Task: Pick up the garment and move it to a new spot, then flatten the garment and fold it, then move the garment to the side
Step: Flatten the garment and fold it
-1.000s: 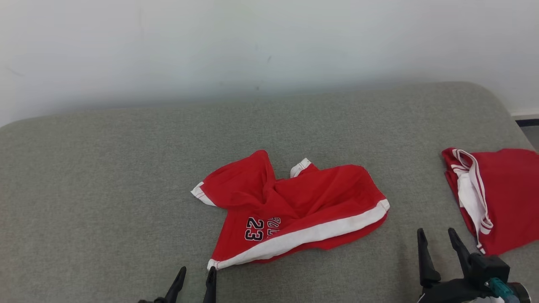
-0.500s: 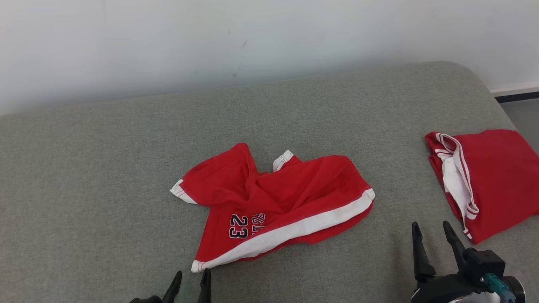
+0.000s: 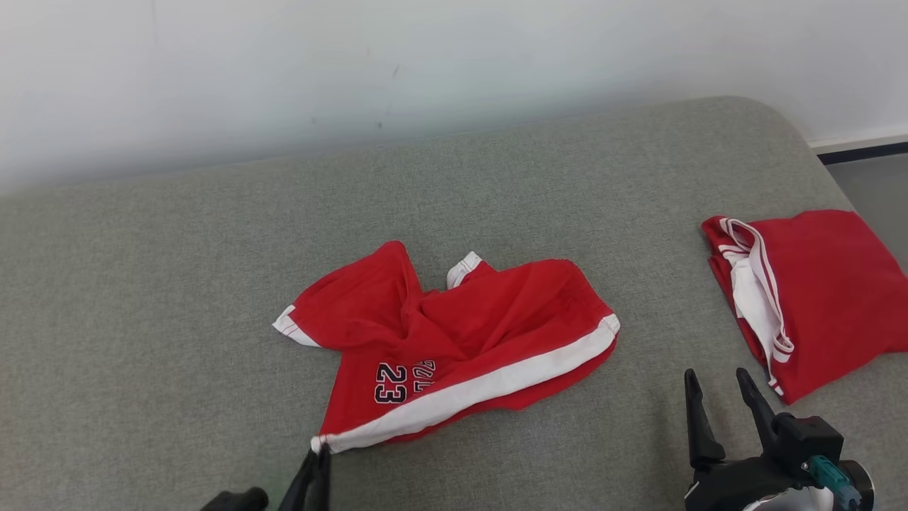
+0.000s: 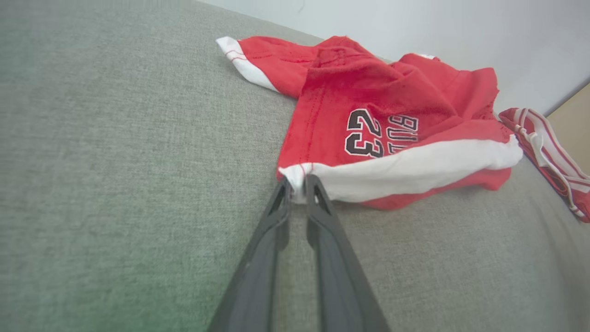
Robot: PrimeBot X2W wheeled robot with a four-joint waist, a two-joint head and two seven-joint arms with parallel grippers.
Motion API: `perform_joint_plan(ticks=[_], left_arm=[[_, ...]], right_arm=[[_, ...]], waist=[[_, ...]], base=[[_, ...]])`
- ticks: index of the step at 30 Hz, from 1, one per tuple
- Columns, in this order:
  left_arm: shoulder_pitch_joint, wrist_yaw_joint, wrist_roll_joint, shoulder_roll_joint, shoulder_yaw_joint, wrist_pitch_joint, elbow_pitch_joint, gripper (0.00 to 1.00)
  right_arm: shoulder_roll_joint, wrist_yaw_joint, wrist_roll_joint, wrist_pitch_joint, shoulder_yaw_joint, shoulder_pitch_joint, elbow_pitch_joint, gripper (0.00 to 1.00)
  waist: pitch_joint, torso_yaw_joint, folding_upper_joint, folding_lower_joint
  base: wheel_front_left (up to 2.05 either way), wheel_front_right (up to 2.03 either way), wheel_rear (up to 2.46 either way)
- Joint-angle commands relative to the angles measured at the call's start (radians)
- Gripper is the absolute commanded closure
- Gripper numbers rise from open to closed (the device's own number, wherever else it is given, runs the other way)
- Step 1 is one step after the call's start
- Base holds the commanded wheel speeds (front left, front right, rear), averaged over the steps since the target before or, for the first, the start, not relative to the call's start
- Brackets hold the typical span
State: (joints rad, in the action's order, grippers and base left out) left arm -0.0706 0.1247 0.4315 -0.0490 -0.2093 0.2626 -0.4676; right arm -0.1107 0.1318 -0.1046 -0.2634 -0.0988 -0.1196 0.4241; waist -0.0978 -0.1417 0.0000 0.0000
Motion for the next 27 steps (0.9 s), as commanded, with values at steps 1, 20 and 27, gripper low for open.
perform_joint_plan(ticks=[1,20,27], left_arm=[[-0.015,0.003,-0.018,-0.003,0.02,0.003,0.013,1.0],[0.008,-0.08,-0.171,-0.002,0.172,0.003,0.024,0.0],[0.054,-0.1,-0.25,-0.002,0.207,0.003,0.088,0.0]], right_arm=[[0.006,-0.003,-0.007,-0.001,0.003,0.0,0.002,0.0],[0.036,-0.003,-0.017,-0.001,0.036,0.009,-0.008,0.0],[0.047,-0.003,-0.013,-0.001,0.047,0.025,-0.065,0.0]], waist=[[0.001,-0.002,0.0,0.0],[0.033,0.009,0.0,0.0],[0.062,0.023,0.0,0.0]], base=[[0.0,0.0,0.0],[0.0,0.0,0.0],[0.0,0.0,0.0]])
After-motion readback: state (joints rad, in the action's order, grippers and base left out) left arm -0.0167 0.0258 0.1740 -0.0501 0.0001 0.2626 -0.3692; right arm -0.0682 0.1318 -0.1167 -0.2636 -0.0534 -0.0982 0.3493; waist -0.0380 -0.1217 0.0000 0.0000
